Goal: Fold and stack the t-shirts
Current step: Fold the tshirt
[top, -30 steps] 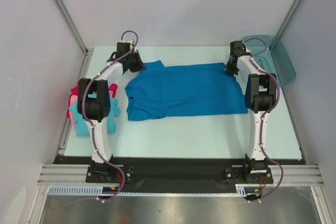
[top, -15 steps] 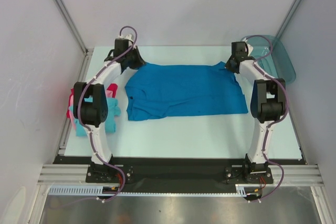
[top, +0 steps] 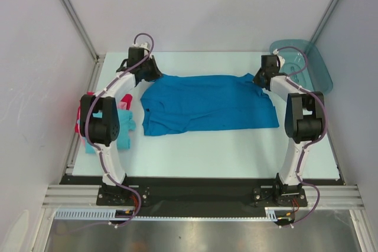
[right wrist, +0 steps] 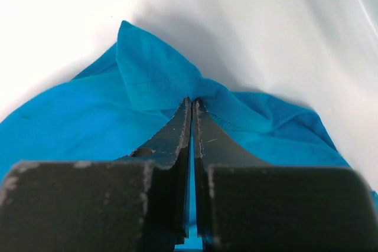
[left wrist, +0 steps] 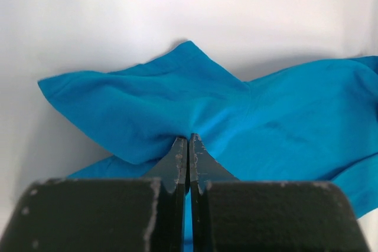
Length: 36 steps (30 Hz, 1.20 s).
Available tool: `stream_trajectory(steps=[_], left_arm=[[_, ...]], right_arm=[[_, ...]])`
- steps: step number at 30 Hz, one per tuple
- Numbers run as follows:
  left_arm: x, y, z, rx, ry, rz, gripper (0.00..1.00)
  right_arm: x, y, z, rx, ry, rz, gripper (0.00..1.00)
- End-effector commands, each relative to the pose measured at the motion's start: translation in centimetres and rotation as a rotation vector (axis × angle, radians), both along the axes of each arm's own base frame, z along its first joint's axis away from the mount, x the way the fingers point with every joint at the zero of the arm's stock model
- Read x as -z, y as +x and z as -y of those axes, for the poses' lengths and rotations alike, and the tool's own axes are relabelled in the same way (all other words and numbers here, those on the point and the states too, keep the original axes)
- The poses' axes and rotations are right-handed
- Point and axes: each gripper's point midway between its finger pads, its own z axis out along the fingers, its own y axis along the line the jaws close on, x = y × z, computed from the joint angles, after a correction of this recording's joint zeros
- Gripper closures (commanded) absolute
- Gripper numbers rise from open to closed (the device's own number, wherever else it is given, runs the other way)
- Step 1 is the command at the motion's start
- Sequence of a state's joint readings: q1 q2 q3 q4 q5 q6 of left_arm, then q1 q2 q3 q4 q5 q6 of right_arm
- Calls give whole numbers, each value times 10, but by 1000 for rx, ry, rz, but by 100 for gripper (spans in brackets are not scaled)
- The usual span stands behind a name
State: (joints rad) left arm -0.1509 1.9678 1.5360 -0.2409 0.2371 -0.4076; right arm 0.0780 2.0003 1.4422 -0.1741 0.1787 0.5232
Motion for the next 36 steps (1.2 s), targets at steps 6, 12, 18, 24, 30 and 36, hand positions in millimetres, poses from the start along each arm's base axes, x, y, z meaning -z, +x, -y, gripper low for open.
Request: stream_trajectory(steps=[6,12,18,24,30,36], left_arm=[[-50,-9,-2,2,21,127,100],[-55,-19,-2,2,24,134,100],[-60,-31,2,7,24,139,100],[-66,-40,1,2,26,150,100],[-73,-51,0,-1,22,159,100],[-79,-68,-1,-16,17,168,99]], right_arm=[[-40,-5,21,85,7,105,100],[-49,-8,29,106,20,114,100],[-56,-10,29,111,31,123,100],[-56,-18,32,135,38,115,100],[-59,-31,40,187,29,95,100],[-58,-49,52,229,25,59,100]])
